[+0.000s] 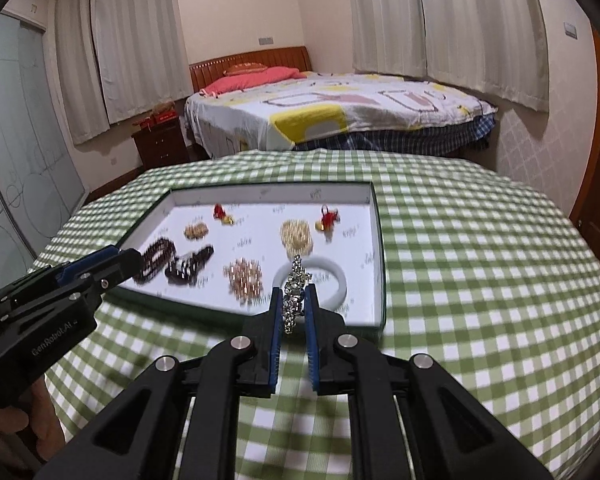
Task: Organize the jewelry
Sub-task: 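Carry the rhinestone brooch and pearl ring into the box and open both grippers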
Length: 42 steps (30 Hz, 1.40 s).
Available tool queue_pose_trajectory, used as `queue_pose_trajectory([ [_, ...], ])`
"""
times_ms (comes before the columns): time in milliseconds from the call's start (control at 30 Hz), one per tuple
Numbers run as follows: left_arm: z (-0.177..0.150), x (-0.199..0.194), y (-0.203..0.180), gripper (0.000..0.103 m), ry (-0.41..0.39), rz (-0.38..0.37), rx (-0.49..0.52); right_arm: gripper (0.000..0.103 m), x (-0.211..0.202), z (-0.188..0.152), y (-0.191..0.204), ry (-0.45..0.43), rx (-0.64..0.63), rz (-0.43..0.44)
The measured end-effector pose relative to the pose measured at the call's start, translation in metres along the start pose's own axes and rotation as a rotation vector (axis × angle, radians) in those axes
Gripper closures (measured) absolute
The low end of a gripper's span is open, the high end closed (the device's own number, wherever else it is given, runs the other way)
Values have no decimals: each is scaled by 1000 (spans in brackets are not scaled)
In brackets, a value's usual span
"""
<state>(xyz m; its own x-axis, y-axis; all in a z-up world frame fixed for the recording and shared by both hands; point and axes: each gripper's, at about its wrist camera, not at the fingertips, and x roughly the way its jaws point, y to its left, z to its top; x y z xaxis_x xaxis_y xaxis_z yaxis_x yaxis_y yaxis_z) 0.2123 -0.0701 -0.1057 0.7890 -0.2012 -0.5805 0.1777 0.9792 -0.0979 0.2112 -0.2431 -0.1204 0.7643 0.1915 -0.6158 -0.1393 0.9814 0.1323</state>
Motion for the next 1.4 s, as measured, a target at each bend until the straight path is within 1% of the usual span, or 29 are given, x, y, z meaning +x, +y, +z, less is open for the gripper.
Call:
queue_pose_trajectory([
  [200, 24, 6, 3, 75, -35, -8, -14, 91, 5, 24, 1, -44, -21, -8],
  [400, 46, 20, 2, 75, -64, -10, -2, 91, 18, 49, 1, -74, -32, -8],
  [500, 56, 34, 3, 75, -64, -9, -3, 91, 29, 58, 2, -82, -37, -4],
  [667, 63, 58, 9, 75, -48, 4, -4, 91, 47, 65, 6, -79, -40, 8],
  [867, 61, 87, 16, 75, 6, 18, -3, 91, 75, 61, 13, -32, -42, 29],
  [967, 58, 100, 18, 74, 36, 27, 6, 91, 91, 56, 17, 8, -46, 39],
  [1167, 50, 118, 26, 75, 78, 45, 9, 91, 111, 49, 21, 61, -46, 50],
  [1400, 50, 132, 32, 74, 120, 56, 7, 92, 127, 49, 25, 102, -46, 55],
])
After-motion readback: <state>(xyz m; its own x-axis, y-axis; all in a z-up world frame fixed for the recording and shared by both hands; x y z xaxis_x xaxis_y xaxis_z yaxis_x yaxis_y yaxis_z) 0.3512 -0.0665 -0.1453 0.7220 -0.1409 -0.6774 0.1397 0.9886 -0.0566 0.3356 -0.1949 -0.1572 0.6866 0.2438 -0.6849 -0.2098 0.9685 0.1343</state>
